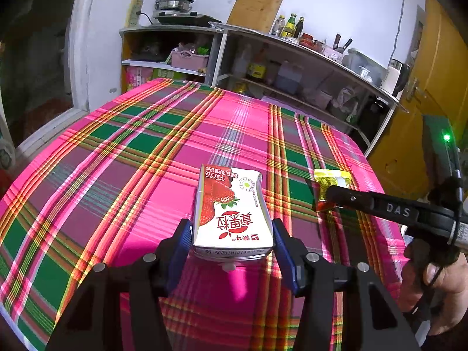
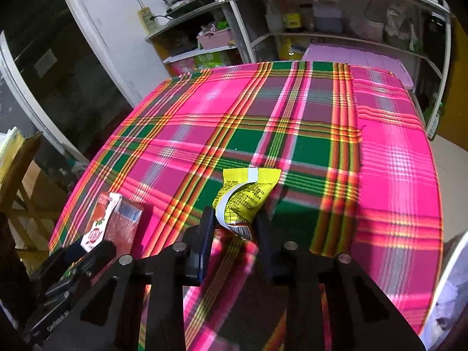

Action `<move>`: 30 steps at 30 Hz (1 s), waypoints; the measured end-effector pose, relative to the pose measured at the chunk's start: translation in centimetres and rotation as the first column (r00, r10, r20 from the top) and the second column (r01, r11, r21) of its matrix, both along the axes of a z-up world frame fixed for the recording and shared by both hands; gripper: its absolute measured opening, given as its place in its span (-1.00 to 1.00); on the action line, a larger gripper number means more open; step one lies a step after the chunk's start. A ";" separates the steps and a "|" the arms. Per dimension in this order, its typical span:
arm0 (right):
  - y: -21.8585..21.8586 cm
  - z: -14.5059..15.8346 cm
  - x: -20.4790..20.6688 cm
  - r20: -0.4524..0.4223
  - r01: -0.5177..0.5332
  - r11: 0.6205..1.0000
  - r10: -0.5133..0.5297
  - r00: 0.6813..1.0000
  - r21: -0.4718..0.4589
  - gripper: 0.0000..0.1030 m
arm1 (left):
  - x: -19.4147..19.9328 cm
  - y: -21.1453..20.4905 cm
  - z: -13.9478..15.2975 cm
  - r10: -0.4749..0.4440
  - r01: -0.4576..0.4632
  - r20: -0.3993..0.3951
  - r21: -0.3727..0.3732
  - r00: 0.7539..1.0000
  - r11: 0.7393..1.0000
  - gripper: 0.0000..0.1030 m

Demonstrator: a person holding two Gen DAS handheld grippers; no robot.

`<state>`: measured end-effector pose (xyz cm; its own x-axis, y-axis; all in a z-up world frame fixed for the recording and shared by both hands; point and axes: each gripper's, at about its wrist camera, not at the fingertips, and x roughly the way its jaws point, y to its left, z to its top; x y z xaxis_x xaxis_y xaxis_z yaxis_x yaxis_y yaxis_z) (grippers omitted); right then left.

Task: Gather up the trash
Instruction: 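Carry the juice carton and snack packet over the white bin with both grippers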

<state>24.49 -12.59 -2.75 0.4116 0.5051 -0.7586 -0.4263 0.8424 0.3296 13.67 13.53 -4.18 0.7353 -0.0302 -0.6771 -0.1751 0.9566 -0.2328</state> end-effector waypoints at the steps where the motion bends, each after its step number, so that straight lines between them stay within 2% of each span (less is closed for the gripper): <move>1: -0.3 0.1 -0.4 0.005 0.001 1.000 -0.001 1.000 0.001 -0.44 | -0.1 -0.2 0.1 -0.002 0.002 0.002 0.003 1.000 1.000 0.06; 7: -3.2 1.8 -3.5 0.054 0.014 1.000 -0.014 0.998 0.010 -0.44 | -1.2 -2.0 1.2 -0.029 0.029 0.020 0.015 0.999 0.999 0.06; 15: -7.5 3.7 -7.8 0.121 0.049 0.999 -0.049 0.991 -0.001 -0.44 | -3.2 -6.5 2.8 -0.119 0.118 0.047 0.031 0.992 0.993 0.06; 30: -14.8 6.2 -13.3 0.206 0.143 0.990 -0.141 0.968 0.008 -0.44 | -6.7 -15.1 5.5 -0.293 0.287 0.084 0.074 0.953 0.955 0.06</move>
<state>11.19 -27.40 3.44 0.6263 0.4253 -0.6534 -0.3603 0.9011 0.2411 6.93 -1.58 1.28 0.7605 -0.2128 -0.6135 0.1314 0.9757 -0.1756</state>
